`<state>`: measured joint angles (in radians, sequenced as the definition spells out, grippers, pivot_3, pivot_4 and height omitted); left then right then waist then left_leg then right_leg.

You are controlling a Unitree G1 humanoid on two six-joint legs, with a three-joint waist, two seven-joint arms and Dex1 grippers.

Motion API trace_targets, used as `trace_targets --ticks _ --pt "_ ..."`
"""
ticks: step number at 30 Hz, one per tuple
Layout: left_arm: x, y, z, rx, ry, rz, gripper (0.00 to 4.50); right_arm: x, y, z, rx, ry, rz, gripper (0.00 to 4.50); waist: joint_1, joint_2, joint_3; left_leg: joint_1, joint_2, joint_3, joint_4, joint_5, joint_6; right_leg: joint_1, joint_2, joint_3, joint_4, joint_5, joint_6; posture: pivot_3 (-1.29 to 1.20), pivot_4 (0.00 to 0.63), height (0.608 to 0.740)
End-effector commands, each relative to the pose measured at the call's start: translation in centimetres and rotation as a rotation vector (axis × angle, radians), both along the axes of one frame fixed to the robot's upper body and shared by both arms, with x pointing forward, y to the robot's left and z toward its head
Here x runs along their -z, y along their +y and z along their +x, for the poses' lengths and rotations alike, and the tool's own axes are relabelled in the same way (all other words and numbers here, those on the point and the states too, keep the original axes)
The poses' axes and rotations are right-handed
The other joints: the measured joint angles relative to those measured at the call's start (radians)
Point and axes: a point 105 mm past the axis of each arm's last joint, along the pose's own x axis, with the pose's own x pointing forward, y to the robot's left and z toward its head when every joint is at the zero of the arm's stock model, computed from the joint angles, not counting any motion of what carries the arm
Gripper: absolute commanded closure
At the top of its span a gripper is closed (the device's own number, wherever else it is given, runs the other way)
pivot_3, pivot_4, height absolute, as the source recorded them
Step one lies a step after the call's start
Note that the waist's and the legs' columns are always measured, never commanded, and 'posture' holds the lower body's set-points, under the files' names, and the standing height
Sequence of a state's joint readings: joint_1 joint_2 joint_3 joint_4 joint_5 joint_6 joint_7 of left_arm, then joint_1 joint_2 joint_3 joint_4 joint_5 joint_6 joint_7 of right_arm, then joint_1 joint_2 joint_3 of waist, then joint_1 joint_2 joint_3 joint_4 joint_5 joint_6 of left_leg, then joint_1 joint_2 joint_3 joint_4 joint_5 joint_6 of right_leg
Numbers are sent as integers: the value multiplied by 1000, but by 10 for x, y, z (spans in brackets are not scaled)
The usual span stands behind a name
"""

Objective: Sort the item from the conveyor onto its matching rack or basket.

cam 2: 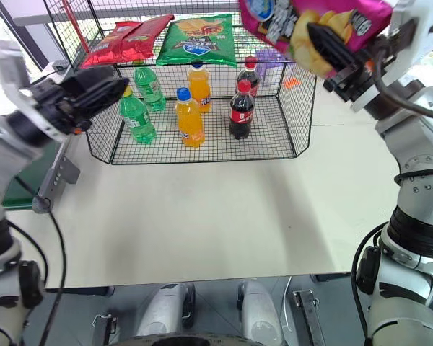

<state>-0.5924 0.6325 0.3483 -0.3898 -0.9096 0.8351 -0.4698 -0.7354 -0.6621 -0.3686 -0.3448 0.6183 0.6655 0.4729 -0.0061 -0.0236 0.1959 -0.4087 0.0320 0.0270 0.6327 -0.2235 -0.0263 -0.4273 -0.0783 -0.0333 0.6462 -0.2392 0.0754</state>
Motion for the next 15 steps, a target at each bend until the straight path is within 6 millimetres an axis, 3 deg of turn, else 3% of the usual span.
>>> trace_targets --ticks 1,7,10,15 --pt "7 -17 -2 -32 -40 59 1625 -19 1 4 96 -122 -25 4500 -7 0 0 0 0 0 0 0 0 0 0 0 0 0 0 0 150 740" --pt "34 -30 0 -54 -8 88 1625 -10 11 51 349 -220 -304 4500 -8 0 0 0 0 0 -1 0 0 -1 0 1 0 0 0 0 150 740" --pt "38 -26 -2 -95 -9 85 1625 -4 19 69 428 -247 -433 4500 -8 0 0 -1 0 1 0 0 0 -1 0 1 -1 0 0 0 150 740" --pt "38 -28 -7 -117 -18 72 1625 1 17 97 555 -237 -552 4500 -3 0 0 -2 0 0 0 0 0 -1 0 1 -1 0 0 0 150 740"
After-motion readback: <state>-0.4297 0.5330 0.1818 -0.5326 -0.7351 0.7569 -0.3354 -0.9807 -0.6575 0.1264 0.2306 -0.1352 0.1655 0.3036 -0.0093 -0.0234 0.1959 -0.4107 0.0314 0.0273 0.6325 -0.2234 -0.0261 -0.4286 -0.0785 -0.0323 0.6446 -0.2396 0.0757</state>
